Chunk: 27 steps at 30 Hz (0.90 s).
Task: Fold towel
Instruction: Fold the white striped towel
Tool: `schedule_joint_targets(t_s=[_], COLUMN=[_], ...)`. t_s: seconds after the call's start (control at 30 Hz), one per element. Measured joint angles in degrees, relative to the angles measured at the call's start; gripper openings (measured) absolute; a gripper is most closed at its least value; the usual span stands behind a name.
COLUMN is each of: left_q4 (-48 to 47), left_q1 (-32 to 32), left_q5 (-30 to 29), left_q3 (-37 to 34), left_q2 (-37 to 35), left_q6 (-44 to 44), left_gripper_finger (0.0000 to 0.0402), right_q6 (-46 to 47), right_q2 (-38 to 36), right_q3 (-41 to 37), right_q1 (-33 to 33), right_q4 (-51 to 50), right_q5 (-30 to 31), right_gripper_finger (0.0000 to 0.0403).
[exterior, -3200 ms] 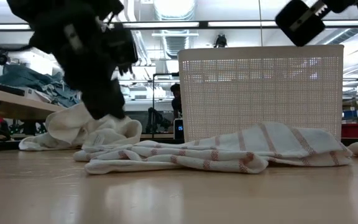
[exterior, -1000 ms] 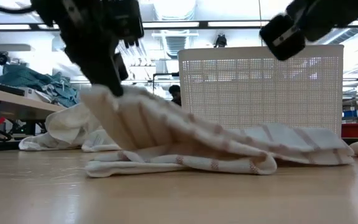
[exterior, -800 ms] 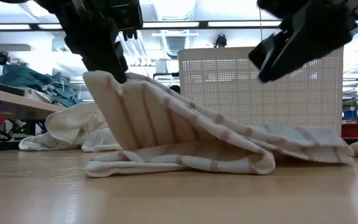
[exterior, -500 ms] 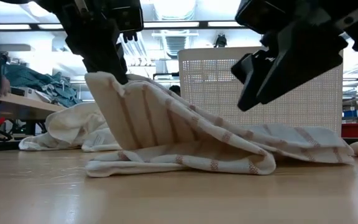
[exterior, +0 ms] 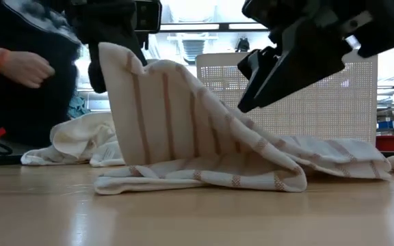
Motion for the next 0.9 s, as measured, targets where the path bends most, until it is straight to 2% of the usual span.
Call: schedule_joint_targets(t_s=[0.13,0.47,0.9], left_q4=[0.1,0.3,0.1], left_q1=[0.0,0.0,0.0], left_q5=[0.0,-2.9,-3.4], left_q3=[-0.1,-0.1,-0.1], left_q2=[0.0,0.0,0.0], left_q6=[-0.8,-1.7,-2.8], left_gripper_finger=[0.0000,0.0000,0.0000], right_q6=[-1.0,4.3,6.1], right_q2=[0.9,4.5,4.8], right_q3=[-0.2,-0.3,-0.3], right_q1=[0.0,0.7,1.4], right_q4=[-0.1,0.5,-0.1], right_q5=[3.4,3.3,5.0], right_gripper_finger=[0.0165,0.0165,0.0163])
